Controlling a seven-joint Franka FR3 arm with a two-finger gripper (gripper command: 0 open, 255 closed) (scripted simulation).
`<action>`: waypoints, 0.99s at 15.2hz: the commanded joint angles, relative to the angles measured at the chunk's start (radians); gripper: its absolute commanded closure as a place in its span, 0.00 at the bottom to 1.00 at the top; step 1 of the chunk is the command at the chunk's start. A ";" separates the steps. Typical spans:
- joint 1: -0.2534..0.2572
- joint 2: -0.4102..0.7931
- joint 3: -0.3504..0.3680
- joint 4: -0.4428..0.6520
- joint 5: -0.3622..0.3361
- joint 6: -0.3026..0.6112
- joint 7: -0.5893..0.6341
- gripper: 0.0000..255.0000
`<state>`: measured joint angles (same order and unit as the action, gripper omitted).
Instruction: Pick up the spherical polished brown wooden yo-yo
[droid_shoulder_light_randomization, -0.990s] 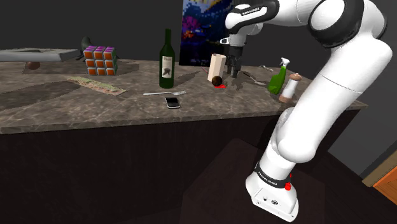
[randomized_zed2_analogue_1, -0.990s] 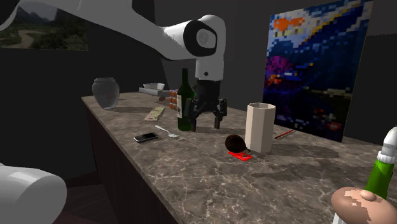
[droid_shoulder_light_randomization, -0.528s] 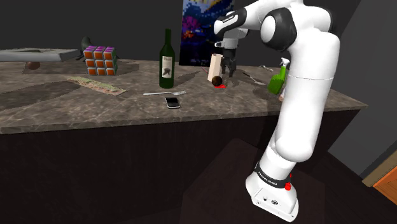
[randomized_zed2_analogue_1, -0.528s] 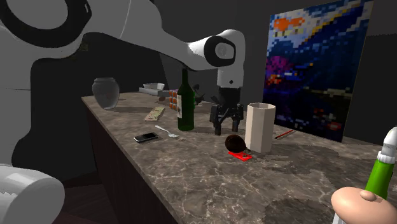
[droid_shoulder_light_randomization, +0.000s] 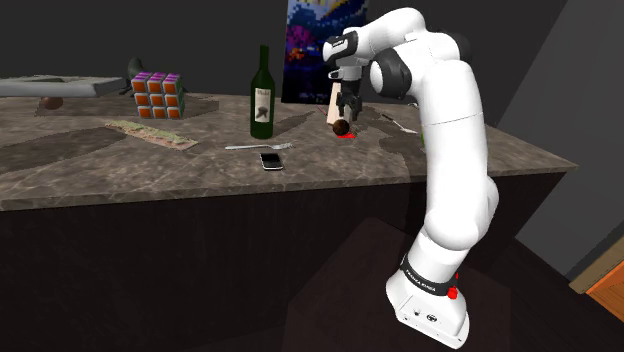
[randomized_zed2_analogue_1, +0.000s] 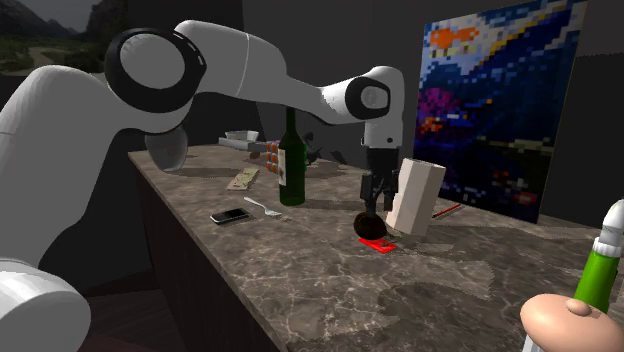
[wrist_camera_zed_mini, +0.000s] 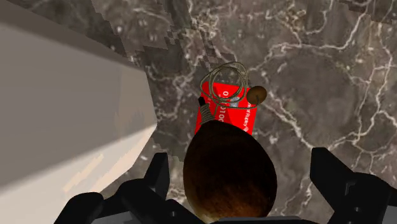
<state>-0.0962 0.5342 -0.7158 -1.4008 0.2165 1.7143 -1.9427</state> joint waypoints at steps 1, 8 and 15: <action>-0.002 0.017 0.006 -0.020 0.005 0.025 -0.007 0.00; -0.003 0.031 0.018 -0.072 0.013 0.088 -0.008 1.00; 0.019 0.006 0.013 -0.109 0.001 0.101 0.004 1.00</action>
<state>-0.0772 0.5341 -0.7053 -1.5059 0.2166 1.8159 -1.9391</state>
